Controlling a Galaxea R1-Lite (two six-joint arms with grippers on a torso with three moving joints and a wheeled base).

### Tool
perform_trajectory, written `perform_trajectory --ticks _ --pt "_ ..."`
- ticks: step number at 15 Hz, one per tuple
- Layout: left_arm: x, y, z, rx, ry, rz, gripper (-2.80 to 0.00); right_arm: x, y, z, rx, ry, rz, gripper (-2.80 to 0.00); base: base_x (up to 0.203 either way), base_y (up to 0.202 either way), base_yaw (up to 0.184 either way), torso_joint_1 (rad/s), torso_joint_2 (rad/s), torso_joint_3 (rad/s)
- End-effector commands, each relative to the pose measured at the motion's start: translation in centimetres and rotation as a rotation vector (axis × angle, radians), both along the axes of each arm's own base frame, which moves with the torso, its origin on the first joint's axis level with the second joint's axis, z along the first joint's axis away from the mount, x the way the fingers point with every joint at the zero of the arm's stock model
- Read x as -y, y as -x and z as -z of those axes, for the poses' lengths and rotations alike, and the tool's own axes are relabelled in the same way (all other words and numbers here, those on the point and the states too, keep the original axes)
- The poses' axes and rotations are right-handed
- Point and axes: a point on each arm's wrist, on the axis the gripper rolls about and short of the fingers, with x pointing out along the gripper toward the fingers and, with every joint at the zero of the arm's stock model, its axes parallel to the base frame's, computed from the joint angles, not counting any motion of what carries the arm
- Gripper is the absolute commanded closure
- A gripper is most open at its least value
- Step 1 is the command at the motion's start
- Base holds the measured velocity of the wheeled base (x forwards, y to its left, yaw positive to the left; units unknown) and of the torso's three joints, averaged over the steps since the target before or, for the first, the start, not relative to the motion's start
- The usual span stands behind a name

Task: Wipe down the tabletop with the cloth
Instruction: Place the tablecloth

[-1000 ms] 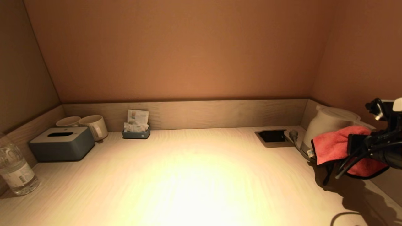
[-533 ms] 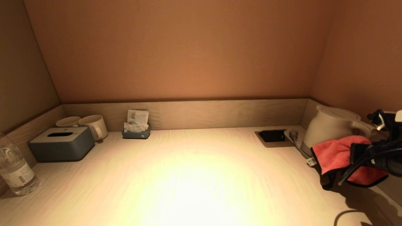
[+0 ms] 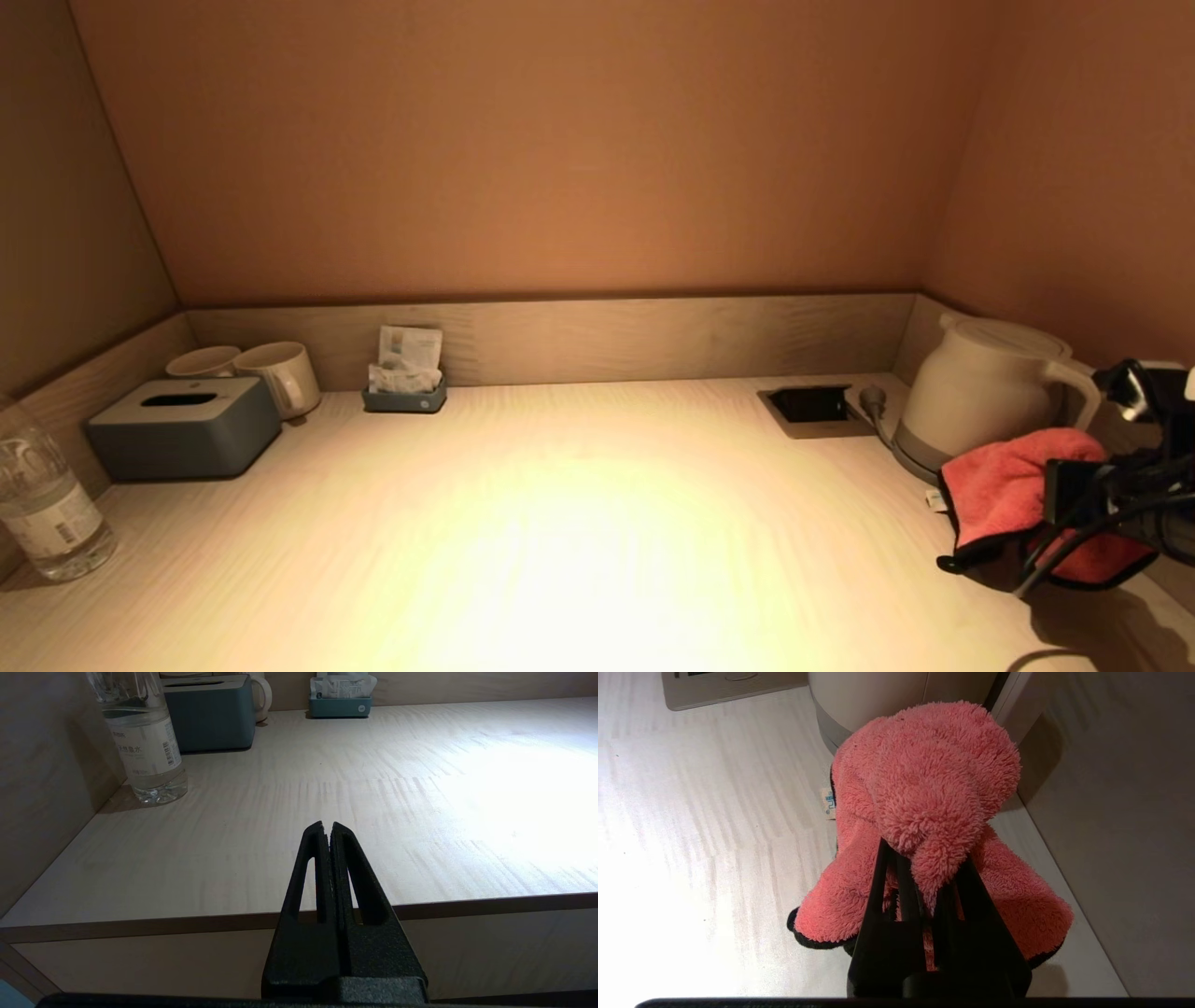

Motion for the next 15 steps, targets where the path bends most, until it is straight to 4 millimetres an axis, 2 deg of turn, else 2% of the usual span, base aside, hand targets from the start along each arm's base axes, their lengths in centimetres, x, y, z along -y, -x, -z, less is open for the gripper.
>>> perform_trajectory --ticks 1,11,12,13,15 --pt "0.0 0.0 0.0 -0.001 0.000 -0.001 0.00 -0.2 0.5 -0.3 0.019 0.008 0.001 0.00 0.000 0.000 0.000 0.000 0.00 0.000" --pt "0.0 0.0 0.0 0.000 0.000 -0.001 0.00 0.7 0.4 0.9 -0.026 -0.011 0.037 0.00 0.000 0.000 0.000 0.000 0.00 0.000" --pt "0.0 0.0 0.0 0.001 0.000 0.000 0.00 0.7 0.4 0.9 -0.027 -0.010 0.036 -1.87 0.000 0.000 0.000 0.000 0.00 0.000" --pt "0.0 0.0 0.0 -0.001 0.000 -0.001 0.00 0.7 0.4 0.8 -0.024 -0.009 0.035 -2.80 0.000 0.000 0.000 0.000 0.00 0.000" --pt "0.0 0.0 0.0 -0.001 -0.001 0.000 0.00 0.8 0.3 0.8 -0.023 -0.010 0.035 -2.80 0.000 0.000 0.000 0.000 0.00 0.000"
